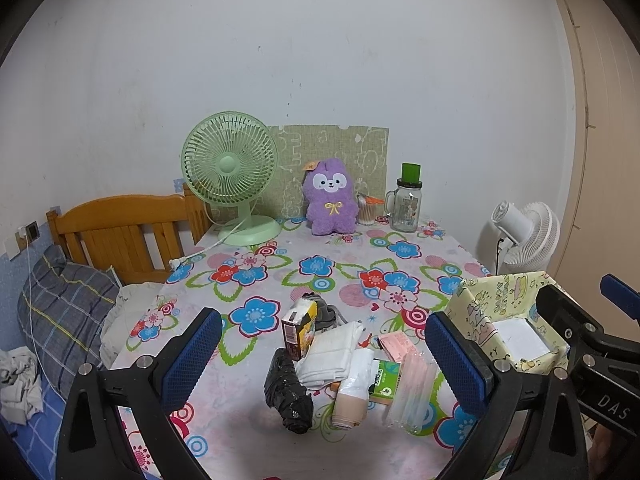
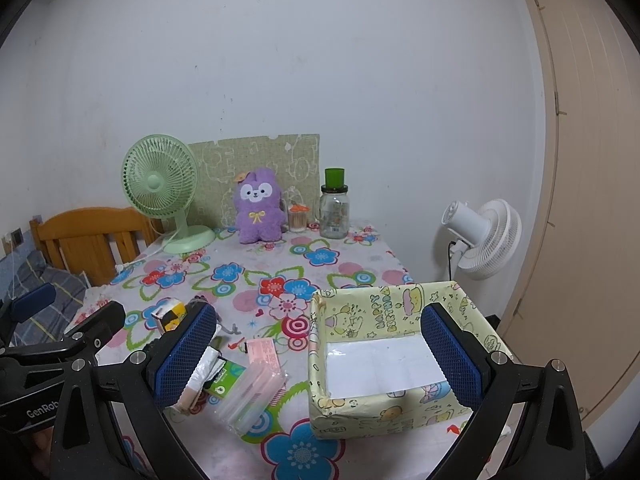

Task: Organize soft objects
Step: 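Grasp the black umbrella with the left gripper while the right gripper grasps the clear plastic sleeve, then lift the black umbrella and clear sleeve and carry both toward the birthday box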

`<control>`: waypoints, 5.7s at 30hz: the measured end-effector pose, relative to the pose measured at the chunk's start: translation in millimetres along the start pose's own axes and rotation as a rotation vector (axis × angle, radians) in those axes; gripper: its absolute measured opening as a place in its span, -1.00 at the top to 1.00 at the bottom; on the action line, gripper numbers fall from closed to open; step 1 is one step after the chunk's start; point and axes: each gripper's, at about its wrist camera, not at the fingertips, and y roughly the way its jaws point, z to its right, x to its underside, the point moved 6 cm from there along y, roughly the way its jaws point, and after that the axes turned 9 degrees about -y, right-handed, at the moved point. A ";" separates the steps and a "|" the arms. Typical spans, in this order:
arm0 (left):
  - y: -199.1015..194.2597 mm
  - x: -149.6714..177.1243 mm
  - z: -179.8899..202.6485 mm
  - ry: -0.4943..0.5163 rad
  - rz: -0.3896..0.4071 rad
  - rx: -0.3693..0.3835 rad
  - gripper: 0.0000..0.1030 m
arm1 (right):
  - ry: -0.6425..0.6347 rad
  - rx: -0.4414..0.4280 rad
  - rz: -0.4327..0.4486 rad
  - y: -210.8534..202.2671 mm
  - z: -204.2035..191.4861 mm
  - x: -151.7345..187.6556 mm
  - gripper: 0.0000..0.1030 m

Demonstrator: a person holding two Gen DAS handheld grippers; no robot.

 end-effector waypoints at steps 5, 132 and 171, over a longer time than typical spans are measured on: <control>5.5 6.4 -0.2 0.002 -0.010 -0.005 -0.94 | -0.003 -0.004 -0.011 5.1 -2.7 0.3 -1.00; 57.8 48.3 -16.2 0.053 -0.201 -0.030 0.18 | 0.047 -0.092 -0.229 69.1 -69.0 27.5 0.67; 68.3 18.9 112.0 0.127 -0.169 0.104 0.18 | 0.049 -0.061 -0.192 75.0 33.8 -2.2 0.67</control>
